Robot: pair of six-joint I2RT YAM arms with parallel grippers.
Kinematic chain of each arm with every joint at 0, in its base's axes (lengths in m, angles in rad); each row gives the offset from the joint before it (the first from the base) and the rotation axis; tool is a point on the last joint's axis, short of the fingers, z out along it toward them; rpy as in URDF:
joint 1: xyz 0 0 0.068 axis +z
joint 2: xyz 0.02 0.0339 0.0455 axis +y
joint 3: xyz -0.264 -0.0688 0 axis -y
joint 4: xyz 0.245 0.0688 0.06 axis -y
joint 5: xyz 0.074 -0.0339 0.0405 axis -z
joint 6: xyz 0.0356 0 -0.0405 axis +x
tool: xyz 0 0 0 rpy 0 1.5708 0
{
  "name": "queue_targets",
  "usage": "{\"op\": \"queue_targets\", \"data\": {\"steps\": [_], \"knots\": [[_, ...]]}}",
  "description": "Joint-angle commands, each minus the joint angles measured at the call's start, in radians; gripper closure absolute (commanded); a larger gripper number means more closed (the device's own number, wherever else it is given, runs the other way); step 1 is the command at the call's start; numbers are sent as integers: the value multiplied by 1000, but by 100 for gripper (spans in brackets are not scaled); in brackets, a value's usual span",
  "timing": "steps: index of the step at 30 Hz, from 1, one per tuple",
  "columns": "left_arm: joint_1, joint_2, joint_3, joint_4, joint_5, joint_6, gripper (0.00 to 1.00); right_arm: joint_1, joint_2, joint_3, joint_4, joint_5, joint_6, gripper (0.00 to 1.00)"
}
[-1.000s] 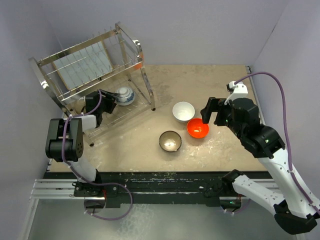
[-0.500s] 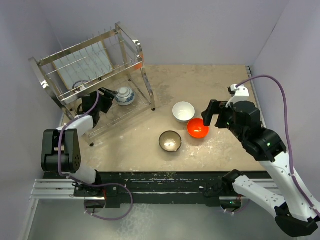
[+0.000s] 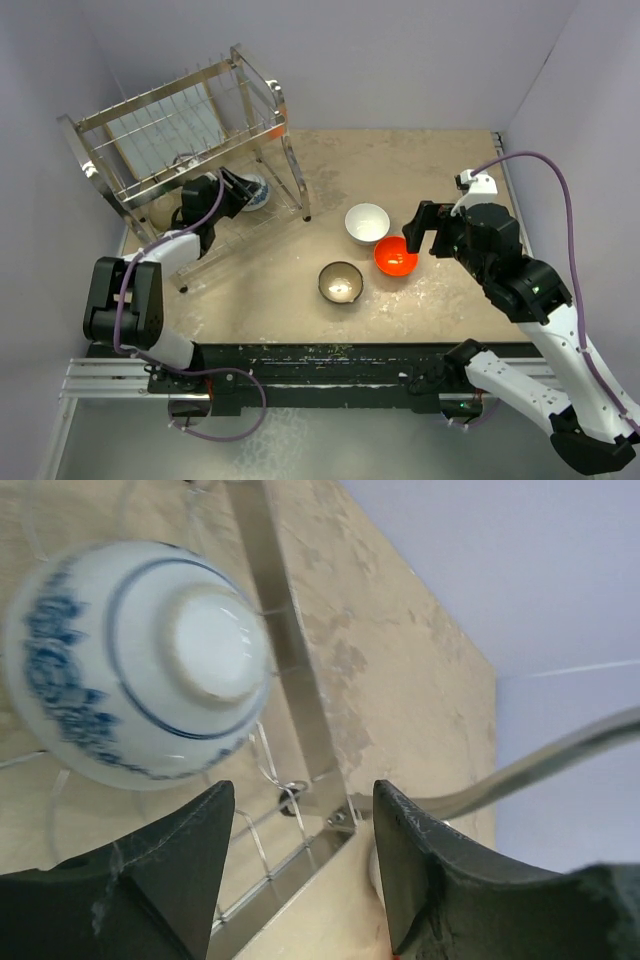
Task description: Load the bowls into the dish rack
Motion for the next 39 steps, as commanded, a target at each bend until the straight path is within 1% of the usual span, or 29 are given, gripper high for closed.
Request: {"op": "queue_targets", "data": {"steps": [1, 4, 12, 16, 19, 22, 33, 39], "knots": [[-61, 9, 38, 117, 28, 36, 39, -2, 0, -5, 47, -5, 1, 1], [-78, 69, 71, 158, 46, 25, 40, -3, 3, -6, 49, -6, -1, 1], [-96, 230, 154, 242, 30, 10, 41, -3, 11, -5, 45, 13, -19, 1], [-102, 273, 181, 242, 22, 12, 41, -3, 21, -2, 47, 5, -22, 1], [-108, 271, 190, 217, -10, 31, 41, -4, 22, -3, 52, -2, -22, 1], [-110, 259, 186, 178, -80, 47, 41, -4, 22, -10, 54, -7, -20, 1], [-108, 226, 132, 178, -304, 44, 41, -5, 13, -17, 39, -5, -19, 1], [-92, 232, 165, 142, -339, 75, 40, -5, 2, -24, 33, -9, -17, 1]]}}
